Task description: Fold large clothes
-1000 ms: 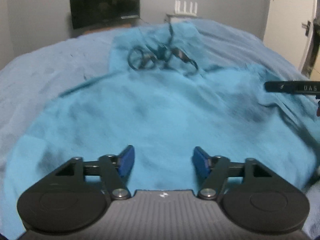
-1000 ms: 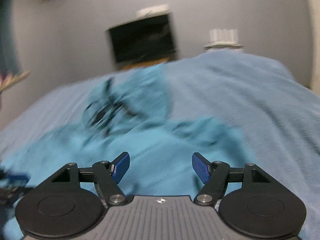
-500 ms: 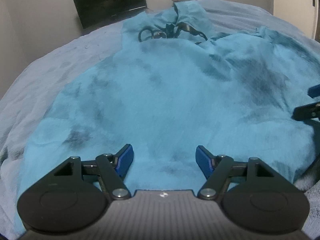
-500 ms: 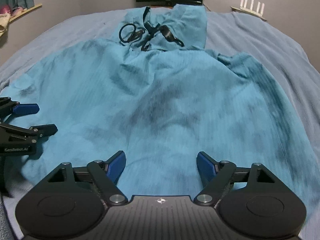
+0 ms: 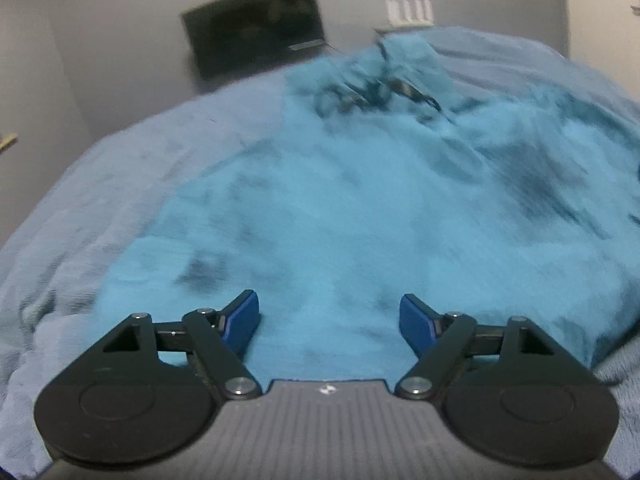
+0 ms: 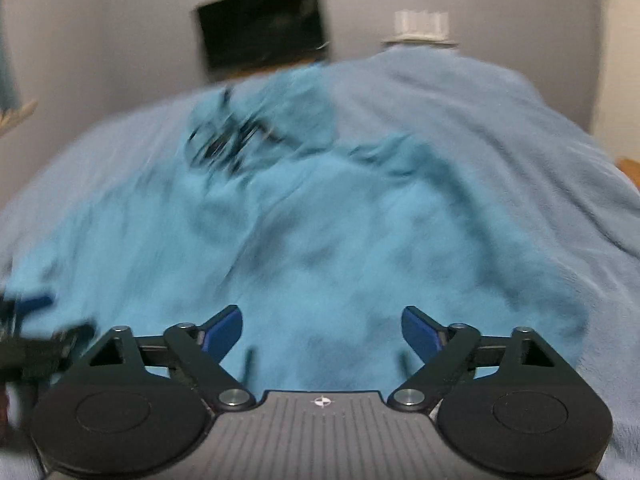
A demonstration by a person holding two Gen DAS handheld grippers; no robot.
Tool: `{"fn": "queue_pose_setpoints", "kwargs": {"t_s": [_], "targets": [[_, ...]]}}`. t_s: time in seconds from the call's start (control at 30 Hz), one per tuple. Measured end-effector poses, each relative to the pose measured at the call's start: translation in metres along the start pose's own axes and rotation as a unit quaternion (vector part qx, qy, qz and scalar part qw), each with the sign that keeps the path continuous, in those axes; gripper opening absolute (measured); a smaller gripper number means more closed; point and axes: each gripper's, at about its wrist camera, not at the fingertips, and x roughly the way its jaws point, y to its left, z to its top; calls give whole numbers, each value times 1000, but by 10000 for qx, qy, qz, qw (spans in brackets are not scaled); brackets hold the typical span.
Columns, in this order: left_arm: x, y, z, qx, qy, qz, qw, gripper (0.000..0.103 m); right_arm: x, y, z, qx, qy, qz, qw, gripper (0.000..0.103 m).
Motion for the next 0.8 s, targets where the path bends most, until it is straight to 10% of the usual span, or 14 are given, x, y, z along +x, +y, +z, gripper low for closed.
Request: {"fn": "queue_pose_setpoints", "kwargs": {"t_s": [0.3,0.6,0.8], "targets": [[-1,44,0,-1078,5,941,9897,91,-4,-63,-3,1870,-365,-701,9792,90],[19,61,-8,-1519,601,1034,9811,103,30,-73,-13,2072,481,-1278,9687,91],[28,65,-7,-1656,666,1041,9784,103,25,-61,-4,1876,125,-1161,9753,92]]}}
